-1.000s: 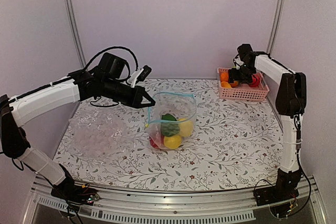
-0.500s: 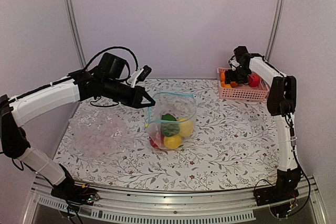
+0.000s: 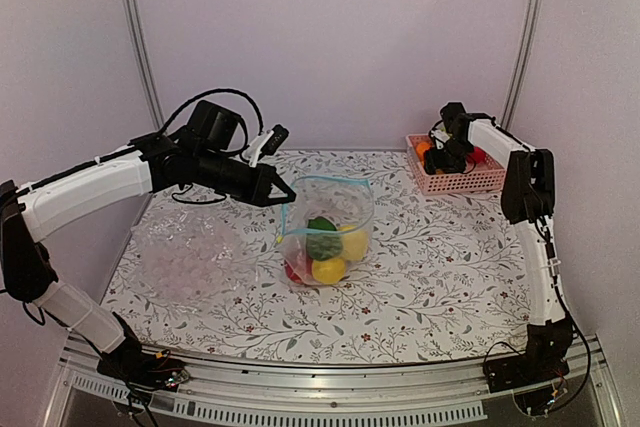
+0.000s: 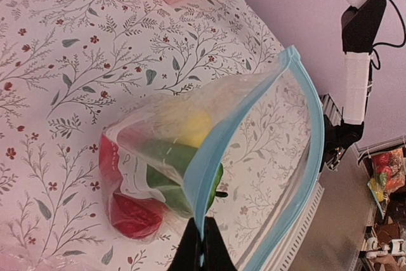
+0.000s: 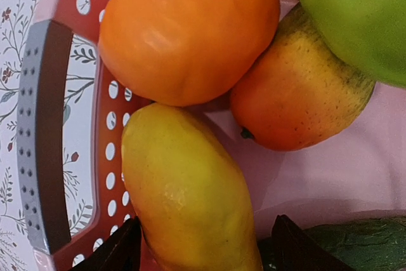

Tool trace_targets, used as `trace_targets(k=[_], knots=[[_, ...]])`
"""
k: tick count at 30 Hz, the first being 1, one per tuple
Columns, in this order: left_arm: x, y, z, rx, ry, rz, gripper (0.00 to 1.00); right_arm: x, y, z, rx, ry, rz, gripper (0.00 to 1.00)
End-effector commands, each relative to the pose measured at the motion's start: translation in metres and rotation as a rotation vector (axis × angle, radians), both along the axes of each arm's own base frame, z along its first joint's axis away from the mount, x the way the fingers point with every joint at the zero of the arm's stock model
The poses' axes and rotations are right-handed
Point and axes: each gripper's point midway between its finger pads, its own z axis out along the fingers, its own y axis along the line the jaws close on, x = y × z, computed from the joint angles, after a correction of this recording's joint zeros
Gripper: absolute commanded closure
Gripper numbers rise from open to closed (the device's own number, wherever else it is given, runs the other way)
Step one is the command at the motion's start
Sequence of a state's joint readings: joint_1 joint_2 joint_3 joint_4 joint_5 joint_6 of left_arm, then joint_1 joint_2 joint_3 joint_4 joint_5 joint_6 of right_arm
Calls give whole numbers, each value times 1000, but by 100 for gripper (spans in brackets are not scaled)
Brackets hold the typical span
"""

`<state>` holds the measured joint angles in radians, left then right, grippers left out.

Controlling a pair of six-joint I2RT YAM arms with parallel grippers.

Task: Place the food in the zip-top bag and seal the zipper
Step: Pick up the fake fruit from the bin.

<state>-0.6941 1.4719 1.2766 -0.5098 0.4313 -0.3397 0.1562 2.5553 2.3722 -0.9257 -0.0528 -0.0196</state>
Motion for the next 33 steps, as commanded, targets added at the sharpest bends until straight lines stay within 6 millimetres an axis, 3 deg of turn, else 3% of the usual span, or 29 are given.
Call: trace_targets(k=[1,6,14,25,33], knots=[[-3,-3,-2,9,-9,-18,100,-4,2,-18,7,48,19,31],[-3,-3,0,6,-13,-18,100,-4,2,-19,7,51,17,44],[-3,-3,1,5,-15,-17,100,0,5,-5,34,20,0,53],[-4,-2,6,-2,-24,-17,100,10,13,76,135,-142,-32,55],[-6,-1,10,-10,-32,-17,100,4,10,116,139,-217,-43,55]])
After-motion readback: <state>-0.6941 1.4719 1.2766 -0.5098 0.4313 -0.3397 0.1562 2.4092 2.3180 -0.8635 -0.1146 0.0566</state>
